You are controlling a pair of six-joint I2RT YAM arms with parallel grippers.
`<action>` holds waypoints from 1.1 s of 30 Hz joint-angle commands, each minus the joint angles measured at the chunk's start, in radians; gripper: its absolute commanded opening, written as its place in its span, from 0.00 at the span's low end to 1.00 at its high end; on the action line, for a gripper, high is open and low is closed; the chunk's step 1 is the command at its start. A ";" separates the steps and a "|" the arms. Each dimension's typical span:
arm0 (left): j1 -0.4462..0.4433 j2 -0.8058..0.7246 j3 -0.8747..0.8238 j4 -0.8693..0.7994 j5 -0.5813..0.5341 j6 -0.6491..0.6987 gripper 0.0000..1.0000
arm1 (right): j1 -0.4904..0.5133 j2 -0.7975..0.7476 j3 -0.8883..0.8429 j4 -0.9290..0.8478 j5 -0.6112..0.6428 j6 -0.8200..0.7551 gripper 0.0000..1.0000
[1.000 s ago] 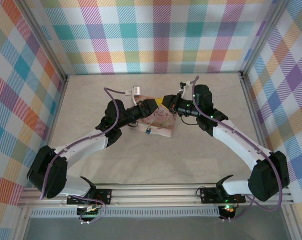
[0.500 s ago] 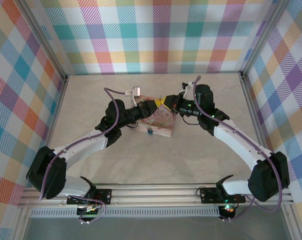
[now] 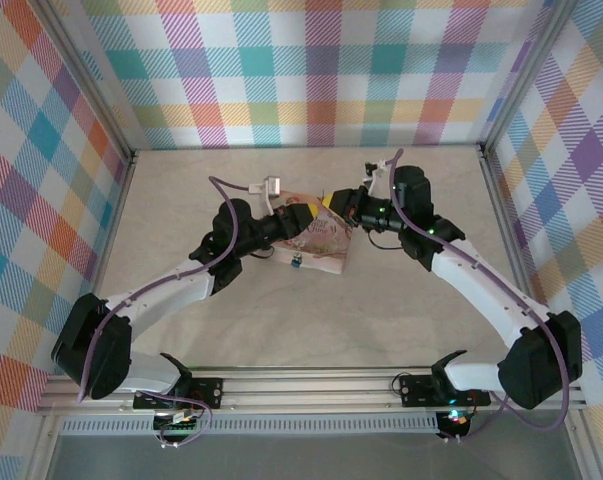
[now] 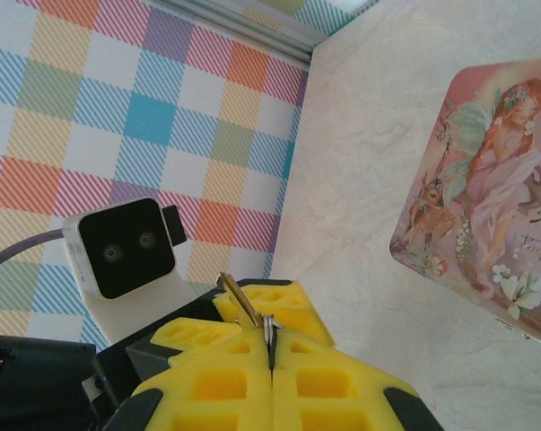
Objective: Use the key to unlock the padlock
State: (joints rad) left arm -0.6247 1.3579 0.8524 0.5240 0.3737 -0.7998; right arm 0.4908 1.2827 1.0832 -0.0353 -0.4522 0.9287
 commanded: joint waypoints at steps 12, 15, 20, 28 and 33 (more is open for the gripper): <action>-0.004 -0.071 0.066 -0.053 0.021 0.093 0.52 | 0.012 -0.002 0.092 -0.215 0.014 -0.230 0.00; -0.012 -0.048 0.075 -0.063 0.018 0.105 0.53 | 0.027 0.010 0.112 -0.239 0.019 -0.250 0.00; -0.012 -0.015 0.093 -0.067 0.009 0.106 0.52 | 0.043 0.023 0.130 -0.260 0.015 -0.266 0.00; -0.012 0.024 0.116 -0.066 0.010 0.106 0.48 | 0.061 0.026 0.138 -0.286 0.015 -0.283 0.00; -0.013 0.037 0.116 -0.062 0.011 0.103 0.34 | 0.068 0.032 0.142 -0.282 0.009 -0.286 0.00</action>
State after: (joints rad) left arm -0.6270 1.3857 0.9340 0.4465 0.3775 -0.7109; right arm 0.5495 1.3010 1.1862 -0.3130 -0.4335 0.6659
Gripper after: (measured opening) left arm 0.372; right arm 0.052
